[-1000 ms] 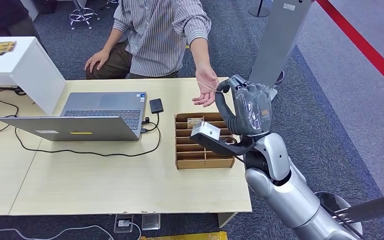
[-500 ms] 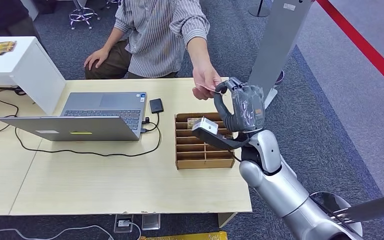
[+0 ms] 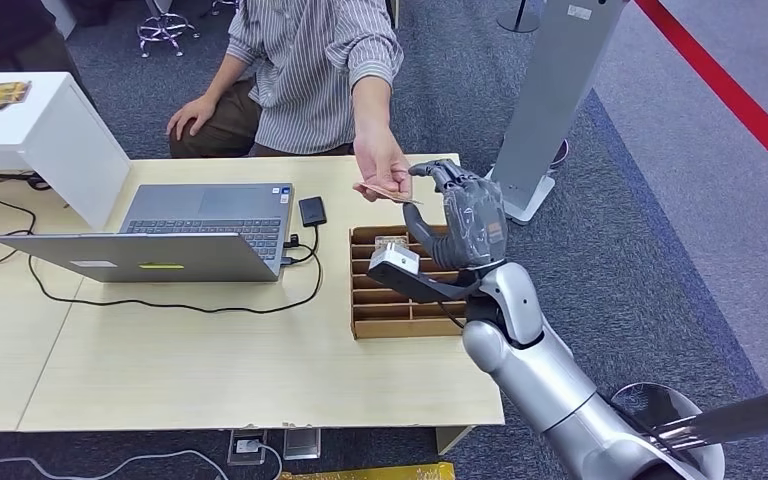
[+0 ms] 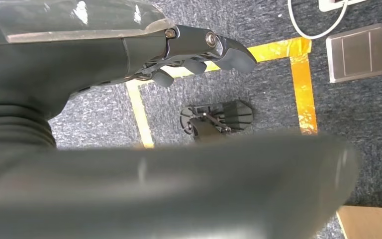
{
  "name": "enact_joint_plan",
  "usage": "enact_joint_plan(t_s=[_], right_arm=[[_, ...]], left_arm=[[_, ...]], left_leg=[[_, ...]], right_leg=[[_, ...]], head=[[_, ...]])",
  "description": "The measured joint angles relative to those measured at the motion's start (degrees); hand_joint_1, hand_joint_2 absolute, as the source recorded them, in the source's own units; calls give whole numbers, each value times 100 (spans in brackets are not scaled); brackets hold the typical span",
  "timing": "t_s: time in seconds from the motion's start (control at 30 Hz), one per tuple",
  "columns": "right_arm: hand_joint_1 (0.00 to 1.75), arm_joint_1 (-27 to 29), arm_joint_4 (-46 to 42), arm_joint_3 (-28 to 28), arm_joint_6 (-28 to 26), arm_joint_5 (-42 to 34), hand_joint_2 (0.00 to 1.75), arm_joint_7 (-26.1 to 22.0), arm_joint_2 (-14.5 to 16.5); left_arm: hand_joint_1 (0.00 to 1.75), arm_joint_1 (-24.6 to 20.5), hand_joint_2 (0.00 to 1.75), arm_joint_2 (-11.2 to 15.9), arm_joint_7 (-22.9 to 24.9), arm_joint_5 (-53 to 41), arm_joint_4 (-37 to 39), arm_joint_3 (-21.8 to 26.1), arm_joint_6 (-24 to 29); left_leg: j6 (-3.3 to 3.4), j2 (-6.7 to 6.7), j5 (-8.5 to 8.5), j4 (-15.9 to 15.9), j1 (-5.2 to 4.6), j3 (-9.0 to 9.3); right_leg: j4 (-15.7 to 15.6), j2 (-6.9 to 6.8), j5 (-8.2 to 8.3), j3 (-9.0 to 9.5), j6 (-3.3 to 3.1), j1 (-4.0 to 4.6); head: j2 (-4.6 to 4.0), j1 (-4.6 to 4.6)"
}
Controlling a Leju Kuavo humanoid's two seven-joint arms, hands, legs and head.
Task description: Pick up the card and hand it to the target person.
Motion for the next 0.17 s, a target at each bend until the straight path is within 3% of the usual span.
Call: enact_joint_plan(t_s=[0.17], right_arm=[[0,55,8,-111,-20,-872,175,-311,82]], left_arm=[[0,16,0,1,-72,65,1,2,5]], left_leg=[[0,0,0,0,0,4]], right_leg=[[0,0,0,2,0,0]], head=[[0,-2]])
